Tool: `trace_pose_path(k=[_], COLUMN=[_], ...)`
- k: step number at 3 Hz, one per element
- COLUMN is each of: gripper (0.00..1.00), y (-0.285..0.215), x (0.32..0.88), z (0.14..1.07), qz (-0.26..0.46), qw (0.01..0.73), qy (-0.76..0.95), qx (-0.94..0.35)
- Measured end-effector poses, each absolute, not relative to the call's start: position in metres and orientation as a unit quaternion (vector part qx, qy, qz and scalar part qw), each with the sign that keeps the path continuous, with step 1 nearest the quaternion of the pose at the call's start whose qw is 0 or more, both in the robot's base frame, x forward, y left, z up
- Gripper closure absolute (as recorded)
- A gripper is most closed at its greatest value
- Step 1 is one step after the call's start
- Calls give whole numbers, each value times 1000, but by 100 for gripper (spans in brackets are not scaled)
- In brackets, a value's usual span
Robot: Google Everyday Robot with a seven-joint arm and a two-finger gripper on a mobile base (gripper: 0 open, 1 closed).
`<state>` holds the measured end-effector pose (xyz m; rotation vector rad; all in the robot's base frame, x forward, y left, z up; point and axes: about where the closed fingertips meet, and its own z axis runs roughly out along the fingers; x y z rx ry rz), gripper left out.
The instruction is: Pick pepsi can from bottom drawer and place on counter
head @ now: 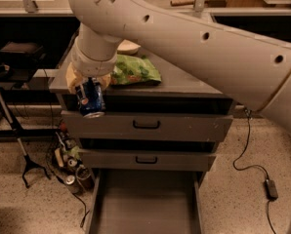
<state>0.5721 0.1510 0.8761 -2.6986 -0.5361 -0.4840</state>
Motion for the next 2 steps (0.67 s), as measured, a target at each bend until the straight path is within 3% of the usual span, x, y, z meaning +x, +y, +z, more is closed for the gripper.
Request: trace_pose_path(k=[2], gripper=[100], y=[187], x=[602], z=[911], qz=[-207], qw=[209], qy=[-204], qx=[-934])
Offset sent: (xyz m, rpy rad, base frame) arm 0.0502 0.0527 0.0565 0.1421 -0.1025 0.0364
